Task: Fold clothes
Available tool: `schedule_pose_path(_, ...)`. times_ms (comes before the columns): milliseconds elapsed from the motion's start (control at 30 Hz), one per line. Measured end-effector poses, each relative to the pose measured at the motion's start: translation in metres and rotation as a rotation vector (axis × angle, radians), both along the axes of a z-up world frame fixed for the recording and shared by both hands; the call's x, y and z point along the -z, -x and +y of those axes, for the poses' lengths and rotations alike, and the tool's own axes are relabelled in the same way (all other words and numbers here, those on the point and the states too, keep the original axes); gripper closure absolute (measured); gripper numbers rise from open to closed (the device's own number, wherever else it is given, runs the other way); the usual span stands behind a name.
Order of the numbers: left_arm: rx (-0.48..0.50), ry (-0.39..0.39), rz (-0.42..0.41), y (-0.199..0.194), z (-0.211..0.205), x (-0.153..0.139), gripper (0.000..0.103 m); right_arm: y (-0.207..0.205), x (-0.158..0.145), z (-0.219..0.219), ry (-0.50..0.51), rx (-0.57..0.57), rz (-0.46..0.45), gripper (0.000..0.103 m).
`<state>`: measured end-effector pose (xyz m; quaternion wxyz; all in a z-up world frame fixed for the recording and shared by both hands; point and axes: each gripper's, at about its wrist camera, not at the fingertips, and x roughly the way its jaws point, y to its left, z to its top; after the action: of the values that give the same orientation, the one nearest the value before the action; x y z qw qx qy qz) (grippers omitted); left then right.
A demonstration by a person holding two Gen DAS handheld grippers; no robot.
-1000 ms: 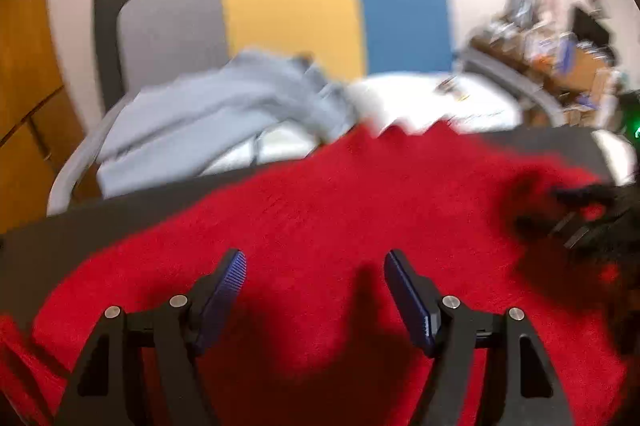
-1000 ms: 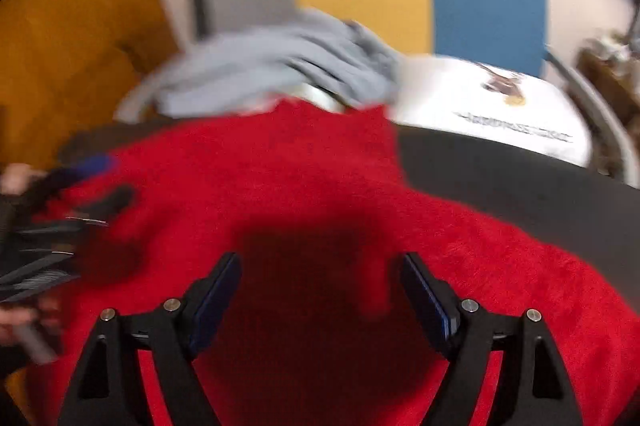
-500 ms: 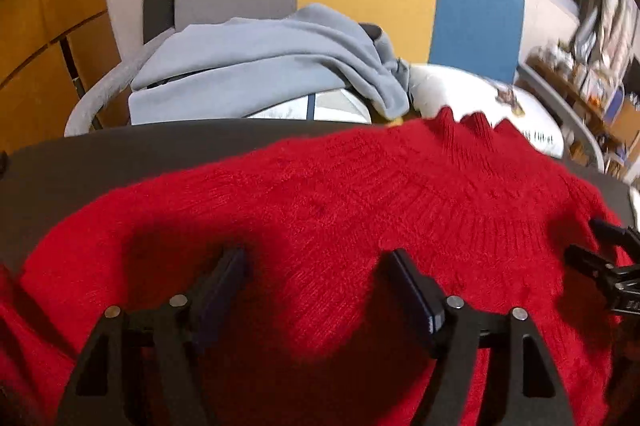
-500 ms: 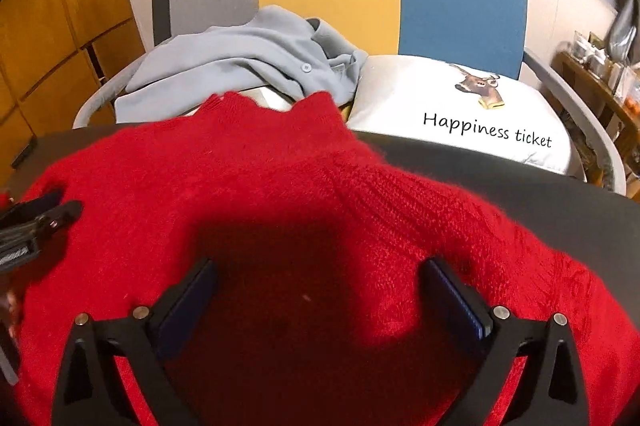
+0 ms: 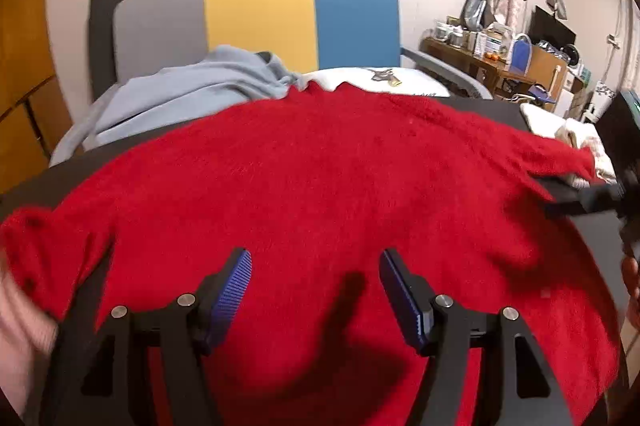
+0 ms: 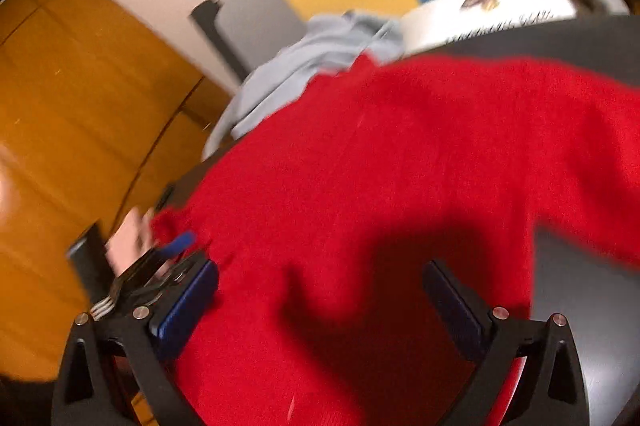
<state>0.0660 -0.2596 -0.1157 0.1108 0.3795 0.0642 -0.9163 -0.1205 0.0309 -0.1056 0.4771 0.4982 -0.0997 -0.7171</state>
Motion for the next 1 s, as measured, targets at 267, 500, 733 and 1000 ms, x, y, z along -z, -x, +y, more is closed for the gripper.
schedule_pose_path(267, -0.152, -0.108, -0.054, -0.080, -0.022, 0.030, 0.035, -0.091, 0.021, 0.047, -0.053, 0.004, 0.167, 0.000)
schedule_pose_path(500, -0.184, -0.126, -0.061, -0.097, -0.019, 0.025, 0.035, -0.107, 0.030, 0.069, 0.056, 0.039, 0.251, 0.000)
schedule_pose_path(733, -0.275, -0.293, -0.021, -0.096, -0.047, 0.012, 0.035, -0.075, 0.010, 0.139, 0.181, 0.290, 0.072, 0.000)
schedule_pose_path(1000, -0.205, -0.275, -0.053, -0.072, -0.025, 0.017, 0.035, -0.015, 0.054, 0.300, 0.397, 0.976, -0.108, 0.006)
